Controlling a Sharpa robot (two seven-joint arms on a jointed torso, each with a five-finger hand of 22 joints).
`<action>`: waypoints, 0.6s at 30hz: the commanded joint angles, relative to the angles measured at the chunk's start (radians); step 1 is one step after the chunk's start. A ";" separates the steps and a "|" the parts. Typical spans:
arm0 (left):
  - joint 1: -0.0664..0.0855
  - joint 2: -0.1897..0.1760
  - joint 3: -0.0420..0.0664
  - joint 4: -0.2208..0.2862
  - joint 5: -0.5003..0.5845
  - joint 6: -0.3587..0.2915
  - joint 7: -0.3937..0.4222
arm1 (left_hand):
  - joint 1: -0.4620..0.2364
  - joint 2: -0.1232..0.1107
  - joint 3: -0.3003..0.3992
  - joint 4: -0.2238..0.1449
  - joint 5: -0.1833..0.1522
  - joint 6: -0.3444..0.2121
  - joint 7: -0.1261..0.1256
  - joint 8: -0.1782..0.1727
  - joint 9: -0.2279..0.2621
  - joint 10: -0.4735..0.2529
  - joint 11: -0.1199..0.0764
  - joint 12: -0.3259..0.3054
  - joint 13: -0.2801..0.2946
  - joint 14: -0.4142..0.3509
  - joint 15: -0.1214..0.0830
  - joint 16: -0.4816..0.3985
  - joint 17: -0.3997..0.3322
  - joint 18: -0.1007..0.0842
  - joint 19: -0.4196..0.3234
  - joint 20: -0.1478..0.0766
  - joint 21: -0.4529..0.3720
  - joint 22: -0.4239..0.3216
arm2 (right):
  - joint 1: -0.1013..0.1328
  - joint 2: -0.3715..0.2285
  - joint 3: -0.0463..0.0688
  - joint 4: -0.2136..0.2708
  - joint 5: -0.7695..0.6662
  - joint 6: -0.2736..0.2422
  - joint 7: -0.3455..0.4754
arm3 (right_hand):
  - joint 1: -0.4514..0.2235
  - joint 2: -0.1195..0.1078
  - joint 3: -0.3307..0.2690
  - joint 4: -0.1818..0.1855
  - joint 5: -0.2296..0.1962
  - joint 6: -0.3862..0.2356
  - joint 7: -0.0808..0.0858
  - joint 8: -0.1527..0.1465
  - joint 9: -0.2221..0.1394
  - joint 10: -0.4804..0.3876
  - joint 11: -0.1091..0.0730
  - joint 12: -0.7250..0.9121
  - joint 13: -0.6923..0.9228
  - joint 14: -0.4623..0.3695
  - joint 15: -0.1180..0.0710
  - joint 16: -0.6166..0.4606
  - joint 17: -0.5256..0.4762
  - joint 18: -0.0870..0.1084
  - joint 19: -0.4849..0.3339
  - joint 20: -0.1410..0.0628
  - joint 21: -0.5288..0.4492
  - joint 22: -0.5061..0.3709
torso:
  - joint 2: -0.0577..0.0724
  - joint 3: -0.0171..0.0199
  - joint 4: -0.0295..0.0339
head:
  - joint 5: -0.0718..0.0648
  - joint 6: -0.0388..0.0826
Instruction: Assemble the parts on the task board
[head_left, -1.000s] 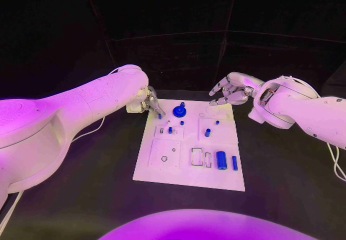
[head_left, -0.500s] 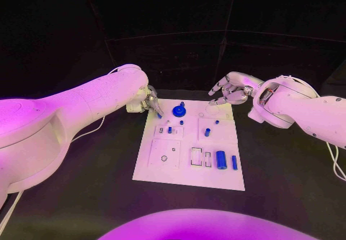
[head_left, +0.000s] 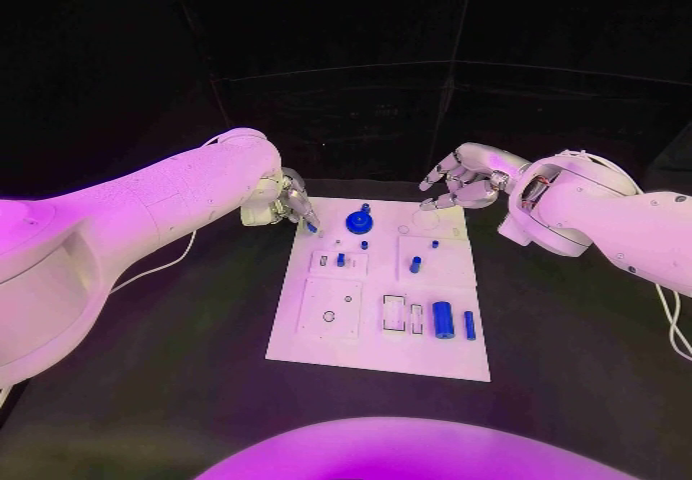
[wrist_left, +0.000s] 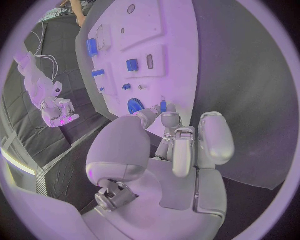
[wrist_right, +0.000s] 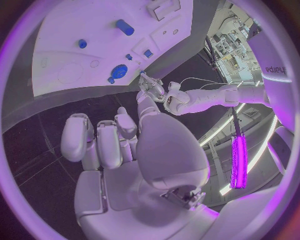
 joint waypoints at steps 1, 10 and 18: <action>0.004 -0.025 0.000 0.048 0.047 -0.068 0.014 | -0.016 -0.004 0.139 -0.129 0.013 -0.006 -0.004 0.010 0.002 0.010 -0.002 0.004 0.000 0.106 0.001 0.003 0.263 -0.011 -0.002 0.005 -0.006 -0.002 | 0.002 -0.002 0.001 0.003 -0.003 0.007 0.002 | 0.004 0.008 -0.007 0.000 0.003 0.003 0.000 0.006 0.000 -0.004 0.002 0.001 0.001 0.031 -0.009 -0.007 -0.001 0.020 -0.008 0.001 -0.003 -0.001 | -0.001 0.0009 0.0040 | 0.002 0.000; 0.002 -0.118 -0.004 0.223 0.043 -0.168 0.021 | -0.039 -0.020 0.172 -0.138 0.048 -0.002 -0.008 0.026 0.007 0.027 -0.007 0.015 0.015 0.106 -0.003 0.003 0.263 -0.012 0.001 0.002 -0.004 0.003 | 0.002 -0.008 0.001 0.004 -0.003 0.006 0.002 | 0.004 0.008 -0.008 0.001 0.005 0.004 0.000 0.006 0.000 -0.004 0.002 0.002 0.001 0.031 -0.009 -0.008 -0.002 0.020 -0.008 0.001 -0.004 -0.002 | -0.002 0.0006 0.0111 | 0.009 0.000; -0.011 -0.192 -0.035 0.363 0.009 -0.267 0.044 | -0.045 -0.027 0.180 -0.142 0.054 0.002 -0.011 0.032 0.008 0.038 -0.009 0.023 0.025 0.106 -0.004 0.003 0.263 -0.014 0.004 0.000 0.002 0.011 | 0.002 -0.013 0.001 0.004 -0.003 0.005 0.002 | 0.006 0.008 -0.009 0.001 0.008 0.004 0.000 0.007 0.000 -0.004 0.002 0.002 0.001 0.031 -0.009 -0.008 -0.003 0.020 -0.008 0.001 -0.004 -0.002 | -0.002 0.0013 0.0097 | 0.005 -0.003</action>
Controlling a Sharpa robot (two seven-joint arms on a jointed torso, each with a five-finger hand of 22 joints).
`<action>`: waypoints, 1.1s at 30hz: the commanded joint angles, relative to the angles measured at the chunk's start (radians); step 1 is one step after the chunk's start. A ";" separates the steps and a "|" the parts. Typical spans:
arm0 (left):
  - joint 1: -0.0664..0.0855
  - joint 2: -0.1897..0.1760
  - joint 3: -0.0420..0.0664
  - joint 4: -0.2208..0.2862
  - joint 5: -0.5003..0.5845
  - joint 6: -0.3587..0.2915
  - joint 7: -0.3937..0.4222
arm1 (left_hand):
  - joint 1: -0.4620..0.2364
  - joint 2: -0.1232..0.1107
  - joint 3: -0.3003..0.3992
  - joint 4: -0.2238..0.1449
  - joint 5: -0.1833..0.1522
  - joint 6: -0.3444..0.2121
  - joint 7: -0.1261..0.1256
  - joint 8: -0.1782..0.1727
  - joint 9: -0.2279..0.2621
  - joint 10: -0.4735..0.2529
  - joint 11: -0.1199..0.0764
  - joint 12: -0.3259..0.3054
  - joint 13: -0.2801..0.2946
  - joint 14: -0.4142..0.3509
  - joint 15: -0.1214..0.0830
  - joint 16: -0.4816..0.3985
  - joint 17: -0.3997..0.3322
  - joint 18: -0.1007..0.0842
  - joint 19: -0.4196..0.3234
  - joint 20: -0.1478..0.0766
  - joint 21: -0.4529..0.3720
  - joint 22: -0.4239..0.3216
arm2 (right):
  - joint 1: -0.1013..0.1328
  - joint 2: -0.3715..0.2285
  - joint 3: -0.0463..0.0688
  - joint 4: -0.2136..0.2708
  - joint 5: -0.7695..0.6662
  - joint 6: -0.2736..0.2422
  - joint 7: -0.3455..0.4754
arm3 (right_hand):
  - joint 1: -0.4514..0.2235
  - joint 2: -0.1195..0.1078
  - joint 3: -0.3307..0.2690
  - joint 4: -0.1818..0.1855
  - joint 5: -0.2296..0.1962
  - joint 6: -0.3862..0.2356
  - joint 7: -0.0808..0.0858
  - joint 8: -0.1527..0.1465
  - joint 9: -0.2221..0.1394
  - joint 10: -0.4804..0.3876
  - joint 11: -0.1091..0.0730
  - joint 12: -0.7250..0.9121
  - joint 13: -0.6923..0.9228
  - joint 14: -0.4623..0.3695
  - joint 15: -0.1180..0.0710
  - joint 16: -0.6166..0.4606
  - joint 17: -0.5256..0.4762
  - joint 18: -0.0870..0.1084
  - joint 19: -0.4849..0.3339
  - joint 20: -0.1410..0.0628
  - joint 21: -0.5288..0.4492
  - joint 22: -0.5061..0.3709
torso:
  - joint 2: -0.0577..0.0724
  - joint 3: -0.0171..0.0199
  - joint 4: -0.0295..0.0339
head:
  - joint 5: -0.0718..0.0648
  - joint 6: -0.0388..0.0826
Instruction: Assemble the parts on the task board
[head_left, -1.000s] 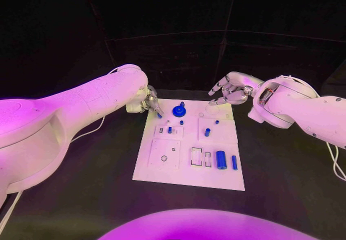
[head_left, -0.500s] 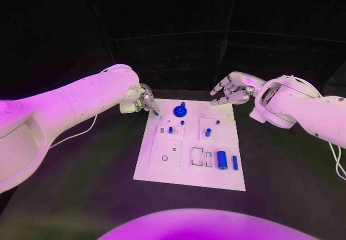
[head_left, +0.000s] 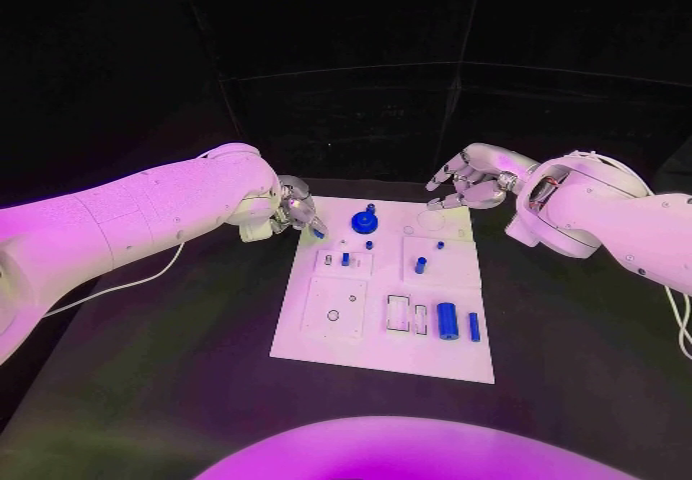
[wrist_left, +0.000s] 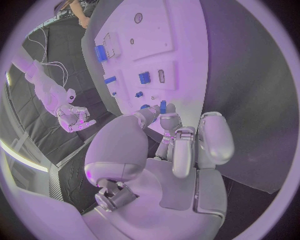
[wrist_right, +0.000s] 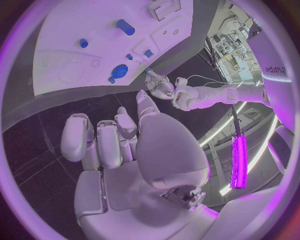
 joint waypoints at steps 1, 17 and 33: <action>-0.007 -0.019 -0.009 0.049 -0.029 -0.101 0.038 | -0.009 -0.002 0.136 -0.131 0.004 0.003 -0.006 0.005 0.001 0.011 -0.001 0.005 0.005 0.106 -0.004 0.003 0.263 -0.014 0.005 0.000 0.006 0.003 | 0.002 -0.002 0.001 0.002 -0.003 0.003 0.002 | 0.002 0.004 -0.006 -0.001 0.003 0.004 0.000 0.003 0.000 -0.004 0.002 0.002 0.002 0.031 -0.009 -0.003 -0.001 0.020 -0.008 0.001 -0.004 -0.001 | 0.001 -0.0002 0.0010 | -0.005 -0.002; -0.037 -0.042 -0.033 0.134 -0.093 -0.123 -0.018 | -0.020 -0.006 0.143 -0.129 0.005 0.007 -0.009 0.010 0.002 0.025 -0.004 0.013 0.014 0.106 -0.007 0.003 0.263 -0.015 0.007 -0.002 0.008 0.007 | 0.002 0.000 0.001 0.002 -0.003 0.004 0.004 | 0.003 0.005 -0.007 -0.001 0.007 0.004 0.000 0.004 0.000 -0.005 0.002 0.002 0.001 0.031 -0.009 -0.004 -0.002 0.021 -0.008 0.001 -0.005 -0.002 | 0.001 -0.0004 -0.0013 | -0.001 -0.006; -0.042 -0.041 -0.037 0.159 -0.095 -0.047 -0.086 | -0.049 -0.019 0.165 -0.123 0.034 0.018 -0.019 0.034 0.008 0.006 -0.012 -0.023 -0.049 0.106 -0.013 0.003 0.263 -0.014 0.006 -0.007 0.004 0.002 | 0.002 0.000 0.001 0.002 -0.003 0.004 0.004 | 0.004 0.005 -0.008 0.000 0.010 0.004 0.000 0.004 0.000 -0.006 0.002 0.001 -0.001 0.031 -0.009 -0.005 -0.002 0.021 -0.009 0.001 -0.005 -0.003 | 0.001 -0.0005 -0.0006 | -0.003 -0.015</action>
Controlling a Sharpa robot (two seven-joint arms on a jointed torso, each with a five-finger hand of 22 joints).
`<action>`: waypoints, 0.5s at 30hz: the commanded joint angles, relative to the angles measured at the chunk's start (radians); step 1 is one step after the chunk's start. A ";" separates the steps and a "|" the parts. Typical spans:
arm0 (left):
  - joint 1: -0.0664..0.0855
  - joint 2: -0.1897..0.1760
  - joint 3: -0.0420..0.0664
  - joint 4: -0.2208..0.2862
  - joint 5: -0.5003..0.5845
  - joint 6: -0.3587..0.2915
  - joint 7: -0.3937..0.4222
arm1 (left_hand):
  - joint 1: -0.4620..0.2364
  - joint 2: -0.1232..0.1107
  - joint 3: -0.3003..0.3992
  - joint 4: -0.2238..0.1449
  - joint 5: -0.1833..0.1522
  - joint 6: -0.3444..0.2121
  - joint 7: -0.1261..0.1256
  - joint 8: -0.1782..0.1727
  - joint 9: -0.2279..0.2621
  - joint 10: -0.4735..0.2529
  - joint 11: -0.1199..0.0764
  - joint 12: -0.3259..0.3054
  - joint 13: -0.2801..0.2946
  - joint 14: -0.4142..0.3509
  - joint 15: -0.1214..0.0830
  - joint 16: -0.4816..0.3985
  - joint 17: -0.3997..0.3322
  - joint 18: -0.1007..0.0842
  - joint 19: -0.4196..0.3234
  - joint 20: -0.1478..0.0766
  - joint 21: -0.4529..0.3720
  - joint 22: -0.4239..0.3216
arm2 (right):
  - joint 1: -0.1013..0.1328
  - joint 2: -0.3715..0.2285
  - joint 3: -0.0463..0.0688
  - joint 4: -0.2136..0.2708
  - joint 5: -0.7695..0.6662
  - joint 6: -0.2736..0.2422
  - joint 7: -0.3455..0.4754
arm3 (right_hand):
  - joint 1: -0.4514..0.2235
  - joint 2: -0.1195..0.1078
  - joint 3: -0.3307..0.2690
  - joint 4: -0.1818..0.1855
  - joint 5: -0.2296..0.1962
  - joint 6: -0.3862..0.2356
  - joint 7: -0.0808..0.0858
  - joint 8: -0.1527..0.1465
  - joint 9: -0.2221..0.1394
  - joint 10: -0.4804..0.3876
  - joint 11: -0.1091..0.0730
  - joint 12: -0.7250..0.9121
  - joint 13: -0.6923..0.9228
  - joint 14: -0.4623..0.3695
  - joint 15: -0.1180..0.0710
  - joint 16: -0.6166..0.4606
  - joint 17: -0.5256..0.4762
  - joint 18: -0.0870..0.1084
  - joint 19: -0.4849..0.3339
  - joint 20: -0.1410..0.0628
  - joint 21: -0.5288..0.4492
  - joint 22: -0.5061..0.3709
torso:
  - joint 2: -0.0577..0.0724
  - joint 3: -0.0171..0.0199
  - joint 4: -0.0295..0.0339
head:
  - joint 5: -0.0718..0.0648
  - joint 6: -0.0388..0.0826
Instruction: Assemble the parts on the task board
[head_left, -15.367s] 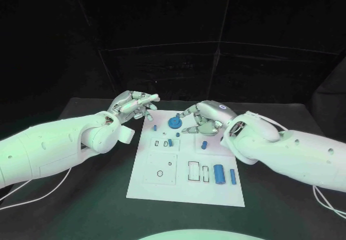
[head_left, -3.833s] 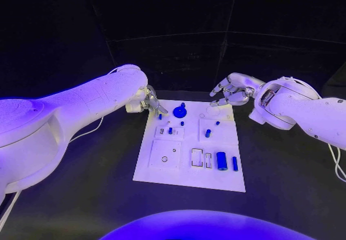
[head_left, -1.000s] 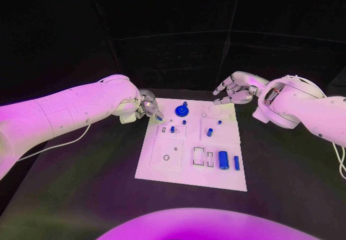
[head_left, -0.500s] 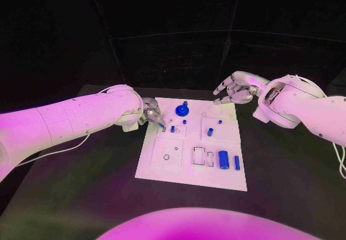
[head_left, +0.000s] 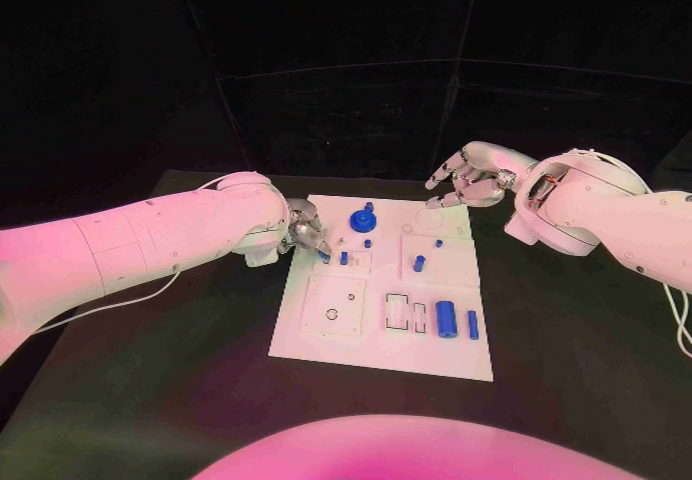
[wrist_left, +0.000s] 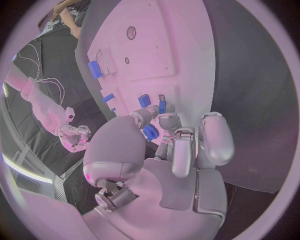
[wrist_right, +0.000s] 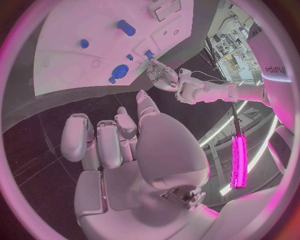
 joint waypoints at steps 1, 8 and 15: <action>-0.002 0.001 -0.002 0.003 -0.012 0.047 -0.037 | -0.009 0.006 0.115 -0.107 0.005 0.002 -0.004 0.007 0.003 -0.009 0.001 -0.007 -0.010 0.106 -0.006 0.003 0.263 -0.014 0.003 -0.004 0.000 -0.001 | 0.002 0.001 0.001 0.002 -0.003 0.004 0.004 | 0.004 0.006 -0.008 0.000 0.006 0.004 0.000 0.004 0.000 -0.006 0.002 0.001 0.000 0.031 -0.009 -0.005 0.000 0.021 -0.009 0.001 -0.005 -0.001 | 0.000 -0.0007 0.0006 | 0.002 -0.001; -0.002 0.003 -0.002 0.005 -0.012 0.061 -0.045 | -0.012 0.005 0.116 -0.105 0.006 0.003 -0.005 0.010 0.004 -0.008 0.000 -0.008 -0.012 0.106 -0.006 0.003 0.263 -0.014 0.003 -0.004 0.000 -0.001 | 0.002 0.001 0.001 0.002 -0.003 0.004 0.005 | 0.004 0.006 -0.008 0.000 0.006 0.004 0.000 0.004 0.000 -0.006 0.002 0.001 0.000 0.031 -0.009 -0.005 0.000 0.021 -0.009 0.001 -0.005 -0.001 | 0.000 -0.0004 -0.0002 | 0.003 -0.001; -0.002 0.002 -0.003 0.005 -0.012 0.081 -0.053 | -0.018 0.003 0.117 -0.103 0.006 0.005 -0.007 0.014 0.005 -0.007 -0.001 -0.010 -0.017 0.106 -0.007 0.003 0.263 -0.014 0.003 -0.005 -0.001 -0.001 | 0.002 0.001 0.001 0.002 -0.003 0.004 0.004 | 0.004 0.006 -0.008 0.000 0.006 0.004 0.000 0.004 0.000 -0.006 0.002 0.001 0.000 0.031 -0.009 -0.005 0.000 0.021 -0.009 0.001 -0.005 -0.001 | 0.000 -0.0005 0.0007 | 0.002 -0.003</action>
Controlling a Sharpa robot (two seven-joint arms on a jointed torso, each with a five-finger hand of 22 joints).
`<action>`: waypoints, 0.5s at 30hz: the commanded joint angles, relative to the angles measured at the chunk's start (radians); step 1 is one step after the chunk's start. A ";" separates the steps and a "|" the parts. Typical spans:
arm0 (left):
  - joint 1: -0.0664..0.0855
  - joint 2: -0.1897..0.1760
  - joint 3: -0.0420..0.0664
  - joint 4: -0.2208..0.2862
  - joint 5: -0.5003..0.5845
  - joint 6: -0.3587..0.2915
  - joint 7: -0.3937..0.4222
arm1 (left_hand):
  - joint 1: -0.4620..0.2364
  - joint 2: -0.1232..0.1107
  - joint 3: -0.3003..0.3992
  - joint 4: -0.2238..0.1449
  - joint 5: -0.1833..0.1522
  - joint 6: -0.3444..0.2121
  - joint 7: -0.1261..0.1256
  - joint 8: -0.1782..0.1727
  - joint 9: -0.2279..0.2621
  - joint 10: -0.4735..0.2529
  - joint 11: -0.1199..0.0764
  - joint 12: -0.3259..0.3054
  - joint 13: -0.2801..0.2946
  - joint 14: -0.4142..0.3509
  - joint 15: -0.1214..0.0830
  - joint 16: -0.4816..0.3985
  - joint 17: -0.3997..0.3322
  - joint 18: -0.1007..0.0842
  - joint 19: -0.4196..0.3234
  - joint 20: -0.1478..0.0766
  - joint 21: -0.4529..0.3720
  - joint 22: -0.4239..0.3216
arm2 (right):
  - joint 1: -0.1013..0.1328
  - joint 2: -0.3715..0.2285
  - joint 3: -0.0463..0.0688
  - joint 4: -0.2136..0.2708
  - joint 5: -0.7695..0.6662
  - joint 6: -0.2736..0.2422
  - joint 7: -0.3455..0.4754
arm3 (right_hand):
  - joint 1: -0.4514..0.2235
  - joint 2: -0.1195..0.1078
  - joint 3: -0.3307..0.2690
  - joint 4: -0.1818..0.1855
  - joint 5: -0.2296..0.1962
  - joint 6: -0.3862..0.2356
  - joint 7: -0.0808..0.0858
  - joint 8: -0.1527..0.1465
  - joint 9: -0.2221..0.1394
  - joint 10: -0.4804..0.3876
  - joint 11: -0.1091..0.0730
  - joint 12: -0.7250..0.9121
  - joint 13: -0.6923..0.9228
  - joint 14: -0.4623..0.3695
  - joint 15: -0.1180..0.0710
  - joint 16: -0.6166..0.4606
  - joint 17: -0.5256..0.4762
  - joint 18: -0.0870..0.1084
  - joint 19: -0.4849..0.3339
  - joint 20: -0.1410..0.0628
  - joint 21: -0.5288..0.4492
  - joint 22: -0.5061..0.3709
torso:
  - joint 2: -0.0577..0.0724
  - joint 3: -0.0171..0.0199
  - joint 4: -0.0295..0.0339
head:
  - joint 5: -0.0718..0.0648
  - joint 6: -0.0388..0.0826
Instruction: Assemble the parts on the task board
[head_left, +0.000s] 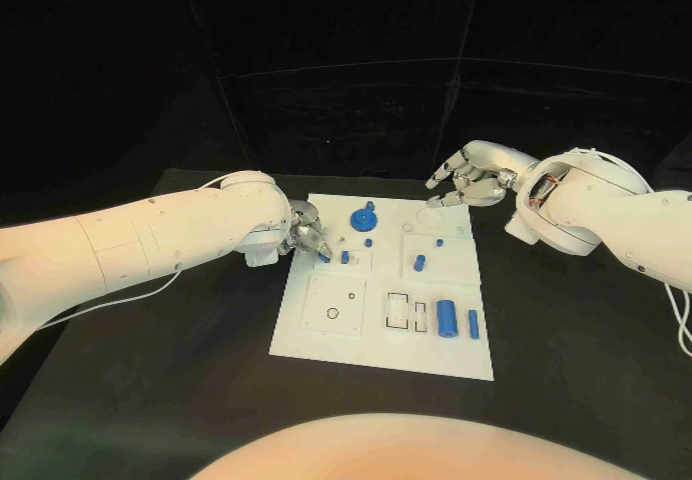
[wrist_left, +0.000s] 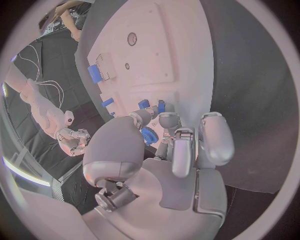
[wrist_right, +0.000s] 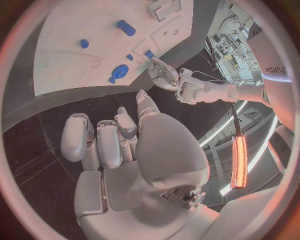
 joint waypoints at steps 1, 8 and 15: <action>-0.003 -0.001 -0.003 -0.001 -0.011 0.045 -0.029 | -0.002 0.011 0.102 -0.098 0.004 0.003 -0.005 0.007 0.002 -0.002 -0.003 -0.006 -0.004 0.106 -0.008 0.003 0.263 -0.014 0.003 -0.005 -0.001 -0.001 | 0.002 0.001 0.001 0.002 -0.003 0.004 0.004 | 0.004 0.006 -0.008 0.000 0.006 0.004 0.000 0.004 0.000 -0.006 0.002 0.001 0.000 0.031 -0.009 -0.005 0.000 0.021 -0.009 0.001 -0.005 -0.001 | 0.000 0.0000 0.0007 | 0.000 0.000; -0.003 0.001 -0.003 0.001 -0.011 0.054 -0.031 | -0.004 0.011 0.102 -0.097 0.004 0.004 -0.006 0.009 0.002 -0.001 -0.004 -0.007 -0.007 0.106 -0.008 0.003 0.263 -0.014 0.003 -0.006 0.000 0.000 | 0.002 0.001 0.001 0.002 -0.003 0.004 0.004 | 0.004 0.006 -0.008 0.000 0.006 0.004 0.000 0.004 0.000 -0.006 0.002 0.001 0.000 0.031 -0.009 -0.005 0.000 0.021 -0.009 0.001 -0.005 -0.001 | 0.000 -0.0002 0.0001 | 0.000 -0.002; -0.003 0.005 -0.003 -0.002 -0.011 0.047 -0.024 | -0.006 0.010 0.103 -0.097 0.004 0.005 -0.007 0.011 0.003 0.004 -0.005 -0.004 -0.001 0.106 -0.009 0.003 0.263 -0.014 0.003 -0.006 0.000 0.001 | 0.002 0.002 0.001 0.001 -0.003 0.004 0.005 | 0.004 0.006 -0.008 0.000 0.006 0.004 0.000 0.004 0.000 -0.006 0.002 0.001 0.000 0.031 -0.009 -0.005 0.000 0.021 -0.009 0.001 -0.005 -0.001 | 0.000 0.0002 0.0002 | 0.000 -0.002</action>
